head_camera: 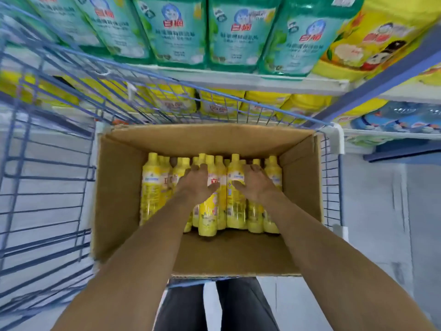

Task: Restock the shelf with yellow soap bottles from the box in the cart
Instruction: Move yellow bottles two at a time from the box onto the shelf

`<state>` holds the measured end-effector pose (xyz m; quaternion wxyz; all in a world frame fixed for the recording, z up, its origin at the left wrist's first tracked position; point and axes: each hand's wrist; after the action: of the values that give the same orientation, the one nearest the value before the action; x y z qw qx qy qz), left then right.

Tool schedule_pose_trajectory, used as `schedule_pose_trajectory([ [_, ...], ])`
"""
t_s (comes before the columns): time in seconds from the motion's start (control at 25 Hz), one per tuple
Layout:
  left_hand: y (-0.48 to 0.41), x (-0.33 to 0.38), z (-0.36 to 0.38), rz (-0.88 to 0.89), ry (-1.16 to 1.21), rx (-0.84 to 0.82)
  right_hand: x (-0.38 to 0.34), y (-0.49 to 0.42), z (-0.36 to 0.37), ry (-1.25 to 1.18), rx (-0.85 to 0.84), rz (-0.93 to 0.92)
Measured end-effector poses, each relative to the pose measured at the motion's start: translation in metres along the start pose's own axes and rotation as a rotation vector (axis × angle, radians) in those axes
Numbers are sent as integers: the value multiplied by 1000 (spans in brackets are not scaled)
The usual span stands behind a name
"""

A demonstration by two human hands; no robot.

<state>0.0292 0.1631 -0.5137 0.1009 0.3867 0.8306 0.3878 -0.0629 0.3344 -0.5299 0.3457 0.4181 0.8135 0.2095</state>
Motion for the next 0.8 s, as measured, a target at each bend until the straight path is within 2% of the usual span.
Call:
schedule_pose_trajectory([
  [0.16, -32, 9, 28, -83, 229, 40, 10, -40, 27, -74, 48, 13],
  [0.32, -48, 9, 45, -156, 347, 96, 7, -66, 44, -86, 117, 73],
  [0.52, -55, 0, 44, -239, 537, -42, 10, -67, 35, -183, 144, 164],
  [0.68, -23, -4, 28, -196, 681, -37, -4, -34, 25, -288, 127, 131],
  [0.8, 3, -11, 2, -106, 718, 8, -15, -2, 11, -299, 134, 26],
])
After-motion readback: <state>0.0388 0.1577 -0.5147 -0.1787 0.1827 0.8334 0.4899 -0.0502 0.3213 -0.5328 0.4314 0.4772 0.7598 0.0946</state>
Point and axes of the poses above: each hand's wrist, its own y-axis away from the middle knuckle, its own z-axis out of the palm, x = y × z, and after that the axes turned 12 degrees about -z, right-handed
